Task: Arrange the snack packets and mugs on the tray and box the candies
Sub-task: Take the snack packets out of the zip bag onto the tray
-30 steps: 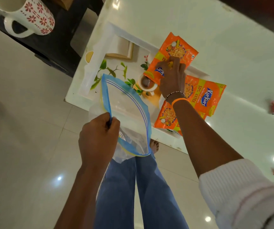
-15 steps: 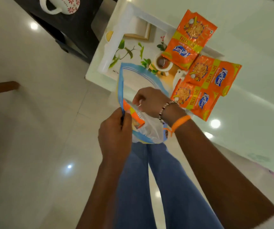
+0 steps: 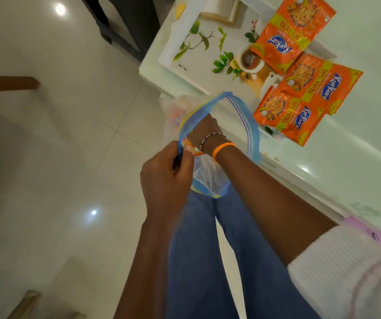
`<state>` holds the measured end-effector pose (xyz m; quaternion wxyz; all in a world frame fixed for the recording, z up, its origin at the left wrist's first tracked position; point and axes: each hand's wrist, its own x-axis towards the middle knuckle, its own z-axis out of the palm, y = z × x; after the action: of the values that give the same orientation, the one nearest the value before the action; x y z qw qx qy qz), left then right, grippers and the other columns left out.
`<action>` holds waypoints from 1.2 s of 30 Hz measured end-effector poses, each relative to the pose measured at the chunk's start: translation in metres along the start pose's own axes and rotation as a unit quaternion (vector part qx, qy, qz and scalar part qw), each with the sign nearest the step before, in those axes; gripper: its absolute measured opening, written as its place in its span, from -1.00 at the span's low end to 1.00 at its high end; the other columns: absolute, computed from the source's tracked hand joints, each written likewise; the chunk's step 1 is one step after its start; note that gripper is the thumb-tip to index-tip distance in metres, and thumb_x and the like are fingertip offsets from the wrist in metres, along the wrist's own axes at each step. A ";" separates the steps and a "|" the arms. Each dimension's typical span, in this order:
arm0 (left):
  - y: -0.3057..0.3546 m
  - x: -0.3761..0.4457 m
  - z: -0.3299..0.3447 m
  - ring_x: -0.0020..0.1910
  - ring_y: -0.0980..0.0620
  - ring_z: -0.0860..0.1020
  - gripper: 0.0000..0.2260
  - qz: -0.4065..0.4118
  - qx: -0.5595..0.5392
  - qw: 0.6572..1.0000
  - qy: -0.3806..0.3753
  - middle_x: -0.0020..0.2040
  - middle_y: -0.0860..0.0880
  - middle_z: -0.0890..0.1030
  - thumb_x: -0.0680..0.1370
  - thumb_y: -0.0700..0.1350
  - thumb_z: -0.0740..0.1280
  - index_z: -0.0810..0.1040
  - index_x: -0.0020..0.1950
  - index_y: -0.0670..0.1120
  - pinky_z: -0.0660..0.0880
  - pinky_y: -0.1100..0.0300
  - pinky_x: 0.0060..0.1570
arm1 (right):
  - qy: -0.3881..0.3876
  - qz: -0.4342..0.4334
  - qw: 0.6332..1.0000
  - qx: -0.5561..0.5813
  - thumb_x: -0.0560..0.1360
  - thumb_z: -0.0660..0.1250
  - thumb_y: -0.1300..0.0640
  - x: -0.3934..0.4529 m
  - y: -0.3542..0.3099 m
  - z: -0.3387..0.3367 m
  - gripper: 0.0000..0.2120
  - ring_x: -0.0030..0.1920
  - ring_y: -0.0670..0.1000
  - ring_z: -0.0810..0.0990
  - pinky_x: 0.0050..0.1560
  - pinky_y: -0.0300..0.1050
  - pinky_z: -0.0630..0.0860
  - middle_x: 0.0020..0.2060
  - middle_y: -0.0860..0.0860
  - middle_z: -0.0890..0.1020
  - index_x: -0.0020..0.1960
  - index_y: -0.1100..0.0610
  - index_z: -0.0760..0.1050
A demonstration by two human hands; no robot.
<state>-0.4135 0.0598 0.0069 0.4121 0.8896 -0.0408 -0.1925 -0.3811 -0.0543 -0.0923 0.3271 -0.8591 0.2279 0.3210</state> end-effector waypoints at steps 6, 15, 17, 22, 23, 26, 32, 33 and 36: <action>0.007 0.035 0.011 -0.52 0.00 0.24 -0.66 -0.025 0.153 0.988 0.027 -0.54 -0.02 0.27 0.49 -0.06 0.22 0.21 -0.44 -0.07 0.13 0.19 -0.49 | 0.085 -0.111 0.989 0.040 0.42 0.25 0.27 -0.041 0.001 -0.035 -0.75 -0.03 0.25 0.52 -0.08 0.04 0.45 0.04 0.19 0.46 0.07 0.09 0.48; -0.007 0.059 0.023 -0.41 -0.14 0.34 -0.79 -0.090 0.243 0.966 0.009 -0.46 -0.02 0.34 0.46 -0.12 0.16 0.37 -0.36 -0.14 0.19 0.15 -0.44 | 0.123 -0.092 0.860 0.486 0.46 0.28 0.39 -0.070 0.076 -0.096 -0.69 0.10 0.02 0.53 -0.06 -0.14 0.57 0.07 -0.05 0.53 -0.06 -0.04 0.44; -0.012 0.060 0.022 -0.45 -0.10 0.31 -0.81 -0.099 0.239 0.966 0.014 -0.47 -0.03 0.35 0.45 -0.14 0.16 0.42 -0.32 -0.18 0.18 0.20 -0.47 | 0.153 -0.020 0.799 0.581 0.51 0.21 0.39 -0.057 0.091 -0.087 -0.71 0.05 0.08 0.52 -0.05 -0.03 0.55 0.11 0.07 0.48 -0.07 -0.01 0.41; -0.015 0.056 0.016 -0.48 -0.06 0.26 -0.76 -0.108 0.225 0.968 0.023 -0.50 -0.04 0.31 0.44 -0.14 0.17 0.26 -0.42 -0.14 0.16 0.18 -0.47 | 0.238 0.128 0.792 0.548 0.54 0.17 0.34 -0.003 0.096 -0.064 -0.77 -0.33 -0.08 0.43 -0.37 -0.29 0.45 -0.10 0.06 0.42 -0.10 0.02 0.28; -0.013 0.054 0.015 -0.49 -0.05 0.24 -0.74 -0.106 0.222 0.969 0.025 -0.50 -0.04 0.30 0.44 -0.15 0.17 0.23 -0.43 -0.13 0.16 0.17 -0.47 | 0.251 0.132 0.800 0.529 0.52 0.17 0.35 0.008 0.093 -0.060 -0.79 -0.28 -0.05 0.42 -0.34 -0.30 0.43 -0.08 0.07 0.40 -0.07 0.05 0.27; -0.009 0.046 0.011 -0.48 -0.05 0.24 -0.76 -0.100 0.215 0.971 0.037 -0.50 -0.07 0.31 0.45 -0.15 0.17 0.30 -0.41 -0.18 0.18 0.16 -0.46 | 0.278 0.115 0.859 0.413 0.48 0.23 0.35 0.029 0.082 -0.054 -0.79 -0.06 0.02 0.36 -0.29 -0.34 0.31 0.02 0.14 0.40 0.00 0.13 0.27; 0.003 0.040 0.009 -0.45 -0.07 0.27 -0.76 -0.090 0.196 0.976 0.034 -0.45 -0.19 0.39 0.46 -0.13 0.18 0.37 -0.34 -0.25 0.23 0.14 -0.44 | 0.261 0.208 0.921 0.201 0.44 0.36 0.17 0.027 0.090 -0.045 -0.70 0.21 0.22 0.39 0.18 -0.04 0.36 0.30 0.20 0.25 0.14 0.17 0.42; 0.005 0.040 0.010 -0.45 -0.06 0.27 -0.76 -0.089 0.192 0.977 0.032 -0.44 -0.19 0.40 0.46 -0.13 0.18 0.38 -0.34 -0.25 0.23 0.15 -0.44 | 0.288 0.201 0.921 0.168 0.42 0.37 0.16 0.024 0.090 -0.045 -0.70 0.23 0.23 0.36 0.14 -0.04 0.36 0.30 0.19 0.26 0.13 0.16 0.43; 0.011 0.044 0.014 -0.48 -0.03 0.24 -0.77 -0.072 0.187 0.979 0.032 -0.48 -0.13 0.36 0.46 -0.13 0.19 0.39 -0.34 -0.24 0.22 0.18 -0.45 | 0.282 0.104 0.949 0.092 0.45 0.33 0.10 0.026 0.089 -0.049 -0.61 0.30 0.22 0.32 0.16 0.02 0.37 0.35 0.17 0.30 0.25 0.10 0.41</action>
<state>-0.3775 0.0327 -0.0065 0.2244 0.9573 0.0017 -0.1825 -0.3970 -0.1542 -0.1186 0.2918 -0.8521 0.4279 0.0756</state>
